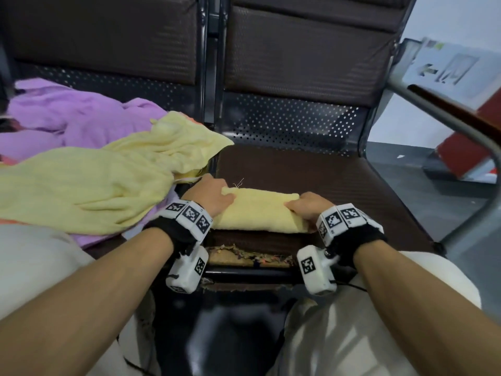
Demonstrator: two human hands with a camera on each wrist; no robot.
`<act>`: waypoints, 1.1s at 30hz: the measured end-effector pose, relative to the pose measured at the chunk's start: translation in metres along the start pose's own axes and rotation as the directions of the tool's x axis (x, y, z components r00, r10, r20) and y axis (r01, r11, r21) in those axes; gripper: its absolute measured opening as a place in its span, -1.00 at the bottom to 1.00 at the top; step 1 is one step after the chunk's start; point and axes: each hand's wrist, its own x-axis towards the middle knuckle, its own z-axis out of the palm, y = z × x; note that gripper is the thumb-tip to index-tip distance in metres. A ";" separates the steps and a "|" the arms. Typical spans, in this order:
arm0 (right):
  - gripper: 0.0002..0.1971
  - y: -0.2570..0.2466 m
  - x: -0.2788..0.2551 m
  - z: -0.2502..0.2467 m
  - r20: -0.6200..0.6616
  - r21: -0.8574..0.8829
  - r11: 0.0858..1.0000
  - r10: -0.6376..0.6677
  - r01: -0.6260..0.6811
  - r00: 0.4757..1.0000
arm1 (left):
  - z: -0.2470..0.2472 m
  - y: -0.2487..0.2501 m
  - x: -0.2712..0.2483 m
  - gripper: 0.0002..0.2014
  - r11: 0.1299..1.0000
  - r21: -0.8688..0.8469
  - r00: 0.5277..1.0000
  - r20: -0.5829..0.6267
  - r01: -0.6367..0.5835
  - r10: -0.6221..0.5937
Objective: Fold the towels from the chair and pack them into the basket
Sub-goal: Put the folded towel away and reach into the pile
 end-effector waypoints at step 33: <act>-0.93 0.127 -0.251 -0.156 -0.686 0.210 0.654 -0.431 0.727 0.586 | -0.093 0.216 -0.168 -0.71 0.730 -0.056 0.725 0.085 -0.682 0.684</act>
